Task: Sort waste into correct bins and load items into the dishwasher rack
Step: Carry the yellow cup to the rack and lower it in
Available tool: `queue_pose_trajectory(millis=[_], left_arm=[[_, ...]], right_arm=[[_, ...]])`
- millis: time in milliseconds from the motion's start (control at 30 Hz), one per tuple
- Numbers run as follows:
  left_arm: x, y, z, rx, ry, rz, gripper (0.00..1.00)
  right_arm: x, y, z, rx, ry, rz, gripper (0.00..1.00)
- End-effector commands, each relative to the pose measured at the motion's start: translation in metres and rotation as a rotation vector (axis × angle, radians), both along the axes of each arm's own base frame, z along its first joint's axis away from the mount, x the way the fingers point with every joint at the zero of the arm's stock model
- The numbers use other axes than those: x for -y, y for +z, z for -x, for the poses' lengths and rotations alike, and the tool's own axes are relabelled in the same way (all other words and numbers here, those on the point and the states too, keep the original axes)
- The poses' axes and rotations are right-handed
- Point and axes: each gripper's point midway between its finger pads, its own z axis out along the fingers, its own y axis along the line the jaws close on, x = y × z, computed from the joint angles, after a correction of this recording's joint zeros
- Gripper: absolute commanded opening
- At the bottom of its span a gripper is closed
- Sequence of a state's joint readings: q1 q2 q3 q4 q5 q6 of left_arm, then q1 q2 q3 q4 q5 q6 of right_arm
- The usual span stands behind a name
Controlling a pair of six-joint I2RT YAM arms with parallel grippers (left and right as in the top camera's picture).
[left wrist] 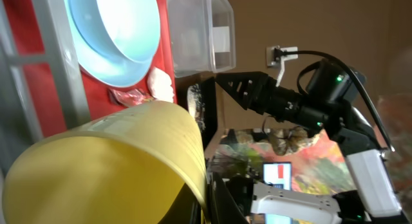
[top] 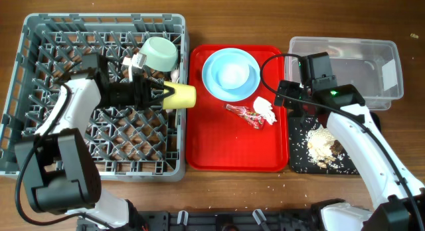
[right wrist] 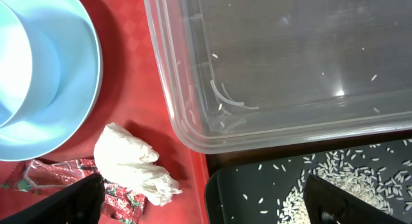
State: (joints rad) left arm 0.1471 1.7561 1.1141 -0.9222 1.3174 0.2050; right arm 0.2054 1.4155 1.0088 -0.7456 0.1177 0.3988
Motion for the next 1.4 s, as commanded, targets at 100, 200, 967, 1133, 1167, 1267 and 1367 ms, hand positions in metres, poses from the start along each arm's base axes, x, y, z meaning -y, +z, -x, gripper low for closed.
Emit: queue_pose_trajectory(millis=[100, 200, 967, 1133, 1167, 1267, 1367], left_arm=[[-0.007, -0.037, 0.000, -0.038, -0.006, -0.114, 0.09], [-0.019, -0.062, 0.003, -0.094, 0.005, -0.266, 0.16], [-0.080, 0.038, 0.010, 0.063, 0.325, -0.567, 1.00], [-0.090, 0.069, 0.030, 0.109, 0.453, -0.662, 1.00], [-0.082, 0.074, 0.033, 0.081, 0.466, -0.619, 1.00], [-0.053, 0.073, 0.047, 0.018, 0.378, -0.544, 1.00], [-0.034, 0.056, 0.056, -0.025, 0.289, -0.584, 1.00]], right_arm=[[0.004, 0.003, -0.004, 0.013, -0.007, 0.019, 1.00], [0.004, 0.003, -0.004, 0.013, -0.007, 0.019, 1.00], [0.004, 0.003, -0.004, 0.013, -0.007, 0.019, 1.00], [0.004, 0.003, -0.004, 0.013, -0.007, 0.019, 1.00], [0.004, 0.003, -0.005, 0.013, -0.007, 0.019, 1.00], [0.004, 0.003, -0.004, 0.013, -0.007, 0.019, 1.00], [0.004, 0.003, -0.005, 0.013, -0.007, 0.019, 1.00]])
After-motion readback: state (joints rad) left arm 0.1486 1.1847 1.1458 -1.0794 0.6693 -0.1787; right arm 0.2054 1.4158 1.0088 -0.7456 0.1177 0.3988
